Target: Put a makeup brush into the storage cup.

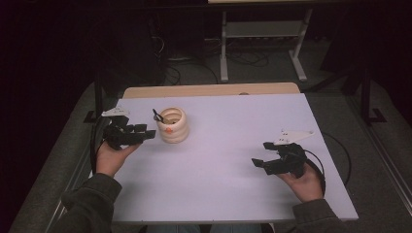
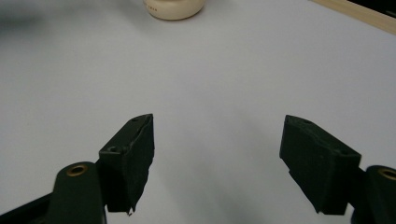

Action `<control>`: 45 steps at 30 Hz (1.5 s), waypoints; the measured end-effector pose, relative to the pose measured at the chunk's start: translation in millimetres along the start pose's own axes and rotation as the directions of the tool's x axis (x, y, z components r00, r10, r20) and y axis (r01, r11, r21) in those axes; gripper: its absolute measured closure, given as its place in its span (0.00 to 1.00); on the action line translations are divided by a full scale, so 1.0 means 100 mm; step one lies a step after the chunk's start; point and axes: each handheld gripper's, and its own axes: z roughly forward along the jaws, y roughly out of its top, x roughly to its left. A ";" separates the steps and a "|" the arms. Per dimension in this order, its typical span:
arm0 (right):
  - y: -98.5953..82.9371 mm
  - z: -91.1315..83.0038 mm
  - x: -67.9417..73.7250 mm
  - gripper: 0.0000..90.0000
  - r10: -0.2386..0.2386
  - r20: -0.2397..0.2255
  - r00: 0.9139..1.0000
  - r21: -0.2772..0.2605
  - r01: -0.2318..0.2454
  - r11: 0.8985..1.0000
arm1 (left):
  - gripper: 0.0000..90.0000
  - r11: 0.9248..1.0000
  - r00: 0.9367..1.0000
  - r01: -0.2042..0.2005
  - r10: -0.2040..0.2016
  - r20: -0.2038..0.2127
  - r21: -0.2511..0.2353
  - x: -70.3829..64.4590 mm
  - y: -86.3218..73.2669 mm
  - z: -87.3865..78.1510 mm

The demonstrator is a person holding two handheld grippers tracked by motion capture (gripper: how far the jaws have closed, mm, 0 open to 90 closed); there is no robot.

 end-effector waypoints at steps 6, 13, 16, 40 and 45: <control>-0.01 -0.01 -0.01 0.28 -0.004 0.003 1.000 -0.004 0.004 1.000 | 0.50 1.000 1.000 0.001 -0.001 -0.003 0.005 0.00 -0.07 -0.01; -0.01 -0.02 -0.02 0.27 0.009 0.007 1.000 -0.003 -0.009 1.000 | 0.49 1.000 1.000 0.018 -0.018 0.001 0.003 0.00 -0.15 -0.01; -0.01 -0.01 -0.02 0.27 0.009 0.007 1.000 -0.003 -0.009 1.000 | 0.48 1.000 1.000 0.015 -0.015 0.008 0.004 -0.02 -0.16 -0.01; -0.05 0.00 -0.04 0.25 0.032 0.008 0.999 -0.004 -0.032 0.999 | 0.40 1.000 0.999 -0.022 0.023 0.032 -0.012 -0.22 -0.31 -0.06; -0.06 -0.01 -0.05 0.25 0.027 0.011 1.000 -0.003 -0.027 1.000 | 0.39 1.000 0.999 -0.024 0.025 0.038 -0.010 -0.26 -0.36 -0.05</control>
